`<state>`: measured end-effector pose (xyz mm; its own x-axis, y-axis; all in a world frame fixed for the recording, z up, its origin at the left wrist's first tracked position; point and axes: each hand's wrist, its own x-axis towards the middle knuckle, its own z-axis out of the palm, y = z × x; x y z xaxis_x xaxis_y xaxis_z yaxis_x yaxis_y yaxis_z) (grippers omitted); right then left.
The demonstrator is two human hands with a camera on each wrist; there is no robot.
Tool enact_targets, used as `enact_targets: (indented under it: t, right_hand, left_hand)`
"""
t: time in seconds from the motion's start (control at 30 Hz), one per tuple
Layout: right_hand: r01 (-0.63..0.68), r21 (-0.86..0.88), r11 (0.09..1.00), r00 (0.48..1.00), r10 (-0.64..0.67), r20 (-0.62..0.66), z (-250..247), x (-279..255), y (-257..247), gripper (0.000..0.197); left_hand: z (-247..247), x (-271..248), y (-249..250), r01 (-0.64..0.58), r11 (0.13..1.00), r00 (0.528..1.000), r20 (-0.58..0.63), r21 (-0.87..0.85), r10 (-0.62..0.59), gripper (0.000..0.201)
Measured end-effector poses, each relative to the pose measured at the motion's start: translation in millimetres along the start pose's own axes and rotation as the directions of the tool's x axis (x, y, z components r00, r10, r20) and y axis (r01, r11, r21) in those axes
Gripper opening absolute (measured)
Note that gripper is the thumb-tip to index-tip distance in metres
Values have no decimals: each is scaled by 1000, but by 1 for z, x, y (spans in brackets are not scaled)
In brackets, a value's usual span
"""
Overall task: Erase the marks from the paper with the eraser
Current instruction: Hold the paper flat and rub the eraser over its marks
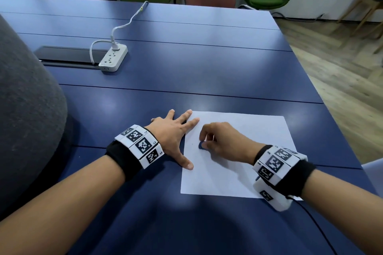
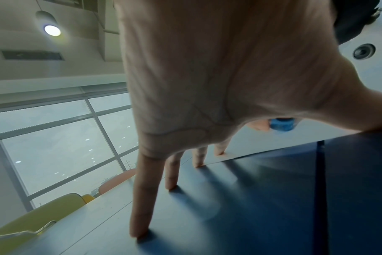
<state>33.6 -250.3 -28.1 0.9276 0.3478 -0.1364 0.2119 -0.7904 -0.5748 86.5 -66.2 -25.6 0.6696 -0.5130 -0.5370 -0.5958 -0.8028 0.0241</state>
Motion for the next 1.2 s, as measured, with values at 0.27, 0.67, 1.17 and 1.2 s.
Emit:
enact_targets:
  t: [0.27,0.67,1.17,1.2]
  right_hand:
    - [86,31,996,961,-91,260,8,-27,-7,7]
    - [51,72,996,969,-66,238,9,-28,-12,5]
    - [-192,29,981,979,194,-68,-16,27,11,10]
    - [-212,39,976,970,215,-110,-18,32,13,10]
  left_hand:
    - [13,-16,8,-2,1000,1000,-6,-9,2,140]
    - [19,-20,8,0,1000,1000,-19,-16,0,142]
    - [16,-21,10,4,999,1000,-2,-33,-4,144]
    - [16,-21,10,3,999,1000,-2,-33,-3,145]
